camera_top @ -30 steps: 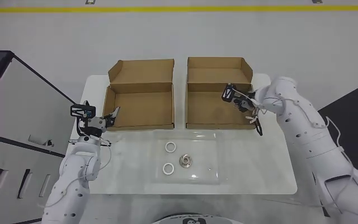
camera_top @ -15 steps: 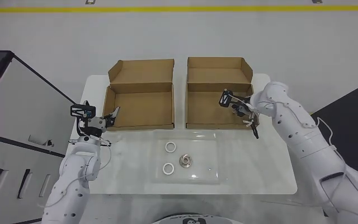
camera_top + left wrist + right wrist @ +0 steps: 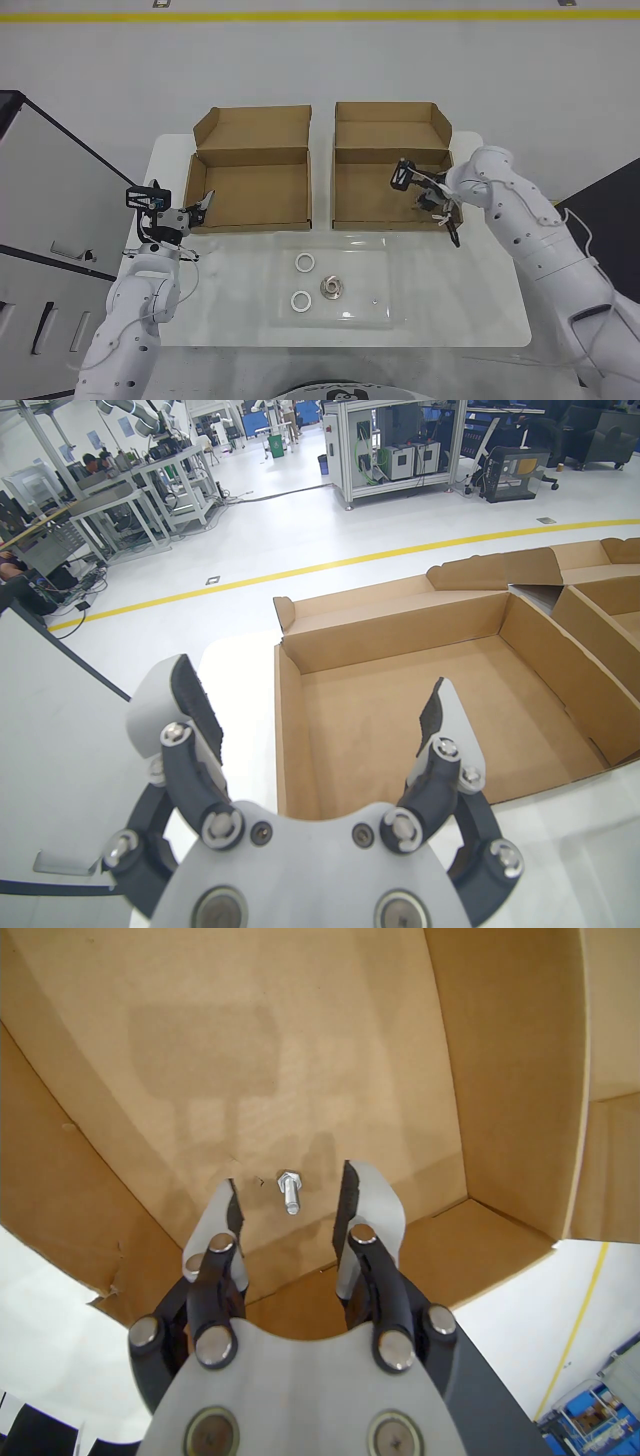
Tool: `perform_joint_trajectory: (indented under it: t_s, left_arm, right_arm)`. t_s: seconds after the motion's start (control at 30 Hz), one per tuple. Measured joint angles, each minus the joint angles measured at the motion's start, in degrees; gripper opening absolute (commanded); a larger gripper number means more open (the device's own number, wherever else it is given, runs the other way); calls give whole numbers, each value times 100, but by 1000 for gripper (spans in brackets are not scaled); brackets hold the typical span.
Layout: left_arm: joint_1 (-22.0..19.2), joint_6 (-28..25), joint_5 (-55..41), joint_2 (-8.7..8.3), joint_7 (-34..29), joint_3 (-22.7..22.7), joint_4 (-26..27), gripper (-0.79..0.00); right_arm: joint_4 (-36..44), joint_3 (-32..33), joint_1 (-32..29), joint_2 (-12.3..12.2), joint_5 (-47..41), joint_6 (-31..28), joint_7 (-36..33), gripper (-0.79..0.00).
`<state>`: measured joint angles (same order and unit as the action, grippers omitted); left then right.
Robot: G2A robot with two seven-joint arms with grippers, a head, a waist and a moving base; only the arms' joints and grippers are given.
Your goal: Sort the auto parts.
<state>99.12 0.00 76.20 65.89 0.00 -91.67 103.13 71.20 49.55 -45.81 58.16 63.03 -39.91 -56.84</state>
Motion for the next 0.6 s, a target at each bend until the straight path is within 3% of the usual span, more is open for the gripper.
perform_joint_trajectory:
  t_s: [0.33,0.6]
  left_arm:
    - [0,0,0,0,0,0,0,0]
    - [0,0,0,0,0,0,0,0]
  right_arm:
    - [643,488,-283,-147,-440,57,-12,0]
    - [1871,1549,-1240,-477,-1379,-139,-52,0]
